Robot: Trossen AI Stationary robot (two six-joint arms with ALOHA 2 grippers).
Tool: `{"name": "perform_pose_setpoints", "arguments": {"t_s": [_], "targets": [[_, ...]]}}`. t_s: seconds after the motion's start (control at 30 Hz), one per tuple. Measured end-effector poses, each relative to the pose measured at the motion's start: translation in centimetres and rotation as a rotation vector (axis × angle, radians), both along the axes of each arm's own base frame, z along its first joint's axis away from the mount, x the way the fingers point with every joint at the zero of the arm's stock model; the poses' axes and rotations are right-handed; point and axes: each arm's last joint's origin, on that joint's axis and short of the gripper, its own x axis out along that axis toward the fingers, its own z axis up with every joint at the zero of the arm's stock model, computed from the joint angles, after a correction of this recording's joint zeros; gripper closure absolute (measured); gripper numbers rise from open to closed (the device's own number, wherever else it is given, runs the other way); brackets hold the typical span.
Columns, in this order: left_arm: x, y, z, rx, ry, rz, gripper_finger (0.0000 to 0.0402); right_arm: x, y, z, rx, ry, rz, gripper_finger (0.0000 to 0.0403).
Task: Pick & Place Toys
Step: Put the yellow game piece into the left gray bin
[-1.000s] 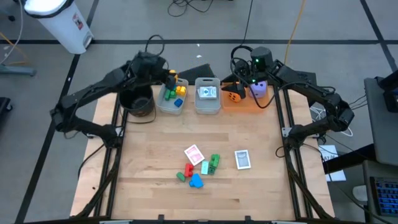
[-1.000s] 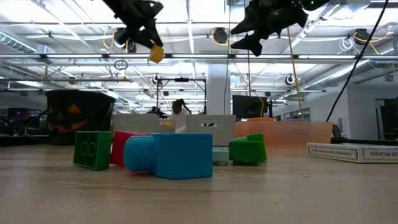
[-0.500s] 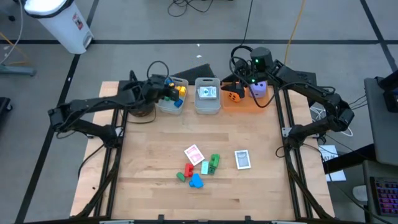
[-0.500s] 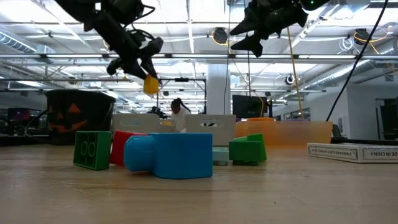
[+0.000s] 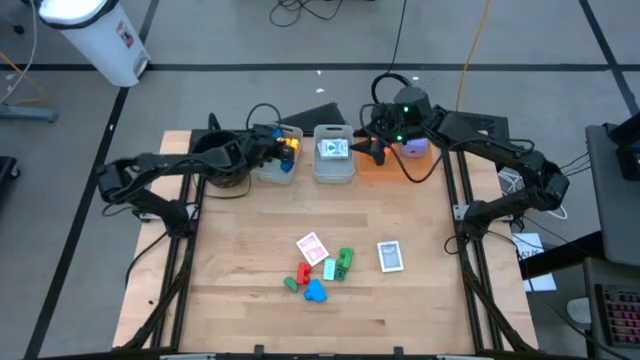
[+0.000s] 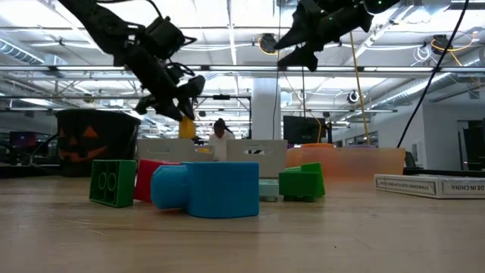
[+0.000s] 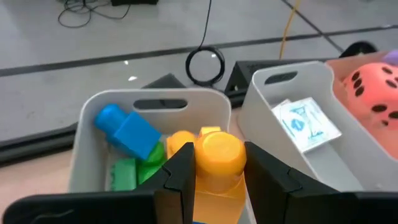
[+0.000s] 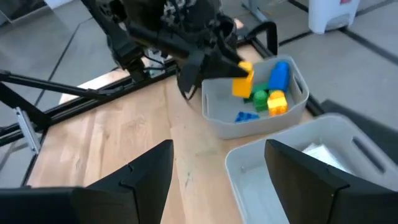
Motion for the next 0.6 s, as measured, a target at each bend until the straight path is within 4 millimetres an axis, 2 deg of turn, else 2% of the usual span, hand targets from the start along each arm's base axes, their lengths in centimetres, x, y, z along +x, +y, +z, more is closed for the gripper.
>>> {"name": "perform_pose_setpoints", "arguments": {"t_s": [0.3, 0.6], "targets": [[1.2, 0.7, -2.8, -0.038, 0.040, -0.006, 0.0294, 0.2, 0.2, -3.2, 0.109, -0.008, -0.051, 0.0161], [2.3, 1.4, -4.7, -0.061, 0.011, -0.021, 0.0294, 0.2, 0.2, -3.5, 0.114, -0.049, -0.060, 0.0161]]}}
